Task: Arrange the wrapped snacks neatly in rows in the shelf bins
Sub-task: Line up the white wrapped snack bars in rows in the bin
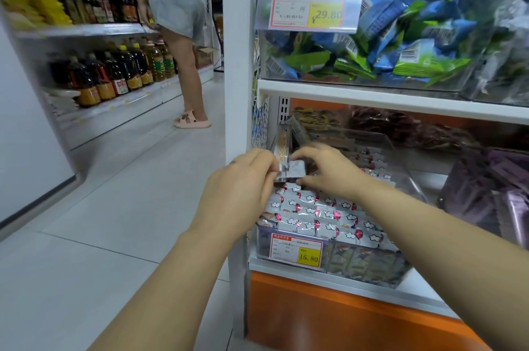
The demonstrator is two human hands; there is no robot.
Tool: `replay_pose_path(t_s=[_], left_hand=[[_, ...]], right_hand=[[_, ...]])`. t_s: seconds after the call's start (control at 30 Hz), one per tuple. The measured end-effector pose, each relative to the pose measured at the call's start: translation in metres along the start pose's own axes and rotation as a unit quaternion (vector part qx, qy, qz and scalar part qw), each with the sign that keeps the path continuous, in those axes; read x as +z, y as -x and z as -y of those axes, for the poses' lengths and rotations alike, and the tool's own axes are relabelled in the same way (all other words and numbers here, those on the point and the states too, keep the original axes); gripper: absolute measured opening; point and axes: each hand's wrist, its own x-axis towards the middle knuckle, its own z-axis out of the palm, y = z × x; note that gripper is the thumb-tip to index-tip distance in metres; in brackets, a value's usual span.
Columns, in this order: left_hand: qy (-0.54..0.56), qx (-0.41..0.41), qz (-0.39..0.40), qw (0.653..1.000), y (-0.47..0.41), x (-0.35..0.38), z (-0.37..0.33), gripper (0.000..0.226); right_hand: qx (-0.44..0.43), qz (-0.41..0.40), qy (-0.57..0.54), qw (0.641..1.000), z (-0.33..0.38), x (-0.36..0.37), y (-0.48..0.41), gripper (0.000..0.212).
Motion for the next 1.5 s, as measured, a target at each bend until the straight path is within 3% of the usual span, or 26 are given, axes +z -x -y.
replay_pose_path(t_s=[0.1,0.27,0.37,0.7,0.93,1.03,1.1,1.2,1.33,1.4,1.5], left_hand=[[-0.006,-0.011,-0.056,0.998,0.001,-0.005,0.002,0.002],[0.132,-0.104,-0.072,0.983,0.001,-0.009,-0.004,0.005],[0.235,-0.153,-0.078,0.957,0.0,-0.013,-0.009,0.004],[0.307,-0.192,0.021,0.932,-0.005,-0.01,-0.024,0.015],[0.408,-0.283,0.02,0.868,-0.008,-0.008,-0.02,0.014],[0.48,-0.336,0.017,0.81,-0.007,-0.007,-0.019,0.013],[0.534,-0.369,0.02,0.76,-0.007,-0.007,-0.022,0.012],[0.617,-0.396,0.026,0.679,-0.007,-0.01,-0.028,0.015],[0.706,-0.398,0.05,0.583,-0.008,-0.015,-0.033,0.012],[0.732,-0.397,0.056,0.551,-0.008,-0.014,-0.032,0.021],[0.752,-0.404,0.064,0.516,-0.007,-0.014,-0.033,0.028]], right_hand=[[0.01,-0.078,-0.036,0.996,-0.001,-0.002,0.007,0.036],[0.101,-0.183,-0.204,0.957,-0.003,-0.023,0.031,0.037],[0.098,-0.2,-0.325,0.919,-0.004,-0.033,0.047,0.024],[0.091,-0.196,-0.374,0.902,0.013,-0.051,0.091,0.02],[0.13,-0.244,-0.506,0.817,0.026,-0.054,0.101,0.032],[0.138,-0.216,-0.628,0.735,0.035,-0.05,0.104,0.021],[0.125,-0.187,-0.678,0.7,0.04,-0.047,0.106,0.005],[0.098,-0.153,-0.668,0.722,0.046,-0.04,0.107,0.043],[0.135,-0.174,-0.485,0.847,0.052,-0.031,0.108,0.037],[0.147,-0.178,-0.438,0.869,0.052,-0.029,0.109,0.037],[0.146,-0.19,-0.434,0.868,0.051,-0.028,0.108,0.037]])
